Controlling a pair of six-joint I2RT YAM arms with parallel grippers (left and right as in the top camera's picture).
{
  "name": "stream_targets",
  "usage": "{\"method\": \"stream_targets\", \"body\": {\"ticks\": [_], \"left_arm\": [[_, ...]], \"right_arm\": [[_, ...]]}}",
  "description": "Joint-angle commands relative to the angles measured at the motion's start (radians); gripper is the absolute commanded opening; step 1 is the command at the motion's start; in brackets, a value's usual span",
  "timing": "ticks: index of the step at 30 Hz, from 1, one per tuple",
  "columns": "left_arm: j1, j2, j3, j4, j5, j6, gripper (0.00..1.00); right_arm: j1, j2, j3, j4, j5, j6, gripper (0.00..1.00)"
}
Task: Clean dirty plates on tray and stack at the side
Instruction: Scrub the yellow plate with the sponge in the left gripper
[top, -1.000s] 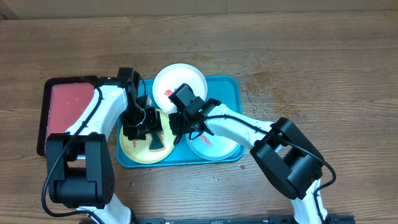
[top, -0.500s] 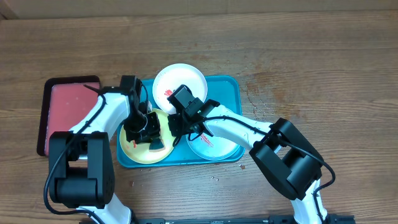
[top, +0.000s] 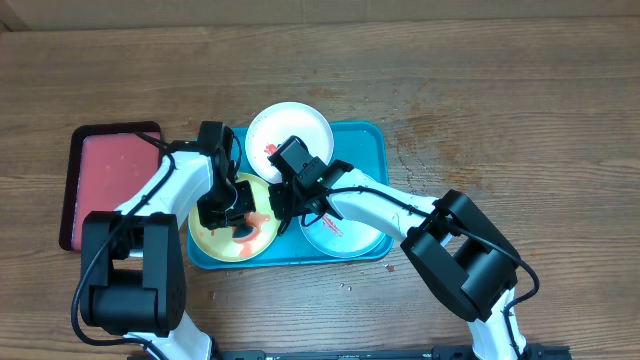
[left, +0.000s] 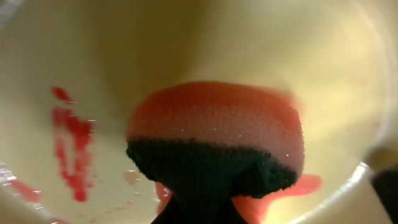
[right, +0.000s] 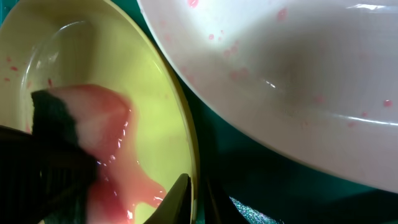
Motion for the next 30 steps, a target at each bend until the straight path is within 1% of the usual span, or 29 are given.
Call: {"method": "stream_targets", "body": {"ticks": [1,7,12,14,16,18,19,22,23,26,30], "left_arm": [[0.014,0.015,-0.01,0.017,-0.315,-0.031,0.04],[0.014,0.015,-0.01,0.016,-0.48,-0.031,0.04],[0.014,0.014,0.012,-0.001,-0.483,-0.03,0.04],[0.014,0.014,0.04,-0.034,-0.438,-0.03,0.04],[0.014,0.014,0.077,-0.071,-0.354,-0.028,0.04],[0.014,0.014,0.111,-0.09,-0.232,-0.002,0.04],[0.014,0.014,0.126,-0.09,-0.141,0.027,0.04],[0.014,0.014,0.137,-0.055,0.102,0.09,0.04],[0.013,0.015,0.136,-0.045,0.146,0.094,0.04],[0.011,0.015,0.135,-0.041,0.168,0.094,0.04],[0.012,0.015,0.122,-0.044,0.095,0.093,0.04]], "right_arm": [[-0.01,0.018,0.019,-0.001,0.014,-0.013,0.1],[-0.01,0.018,0.019,-0.017,0.014,-0.034,0.1],[-0.01,0.018,0.019,-0.029,0.014,-0.056,0.1],[-0.01,0.018,0.019,-0.031,0.014,-0.056,0.1],[-0.01,0.018,0.019,-0.031,0.014,-0.056,0.1],[-0.01,0.018,0.019,-0.031,0.014,-0.056,0.1],[-0.01,0.018,0.019,-0.031,0.014,-0.056,0.1],[-0.01,0.018,0.019,-0.03,0.014,-0.055,0.1],[-0.011,0.018,0.019,-0.028,0.014,-0.055,0.1],[-0.011,0.018,0.019,-0.021,0.014,-0.055,0.11],[-0.014,0.018,0.019,-0.005,0.014,-0.055,0.11]]}}
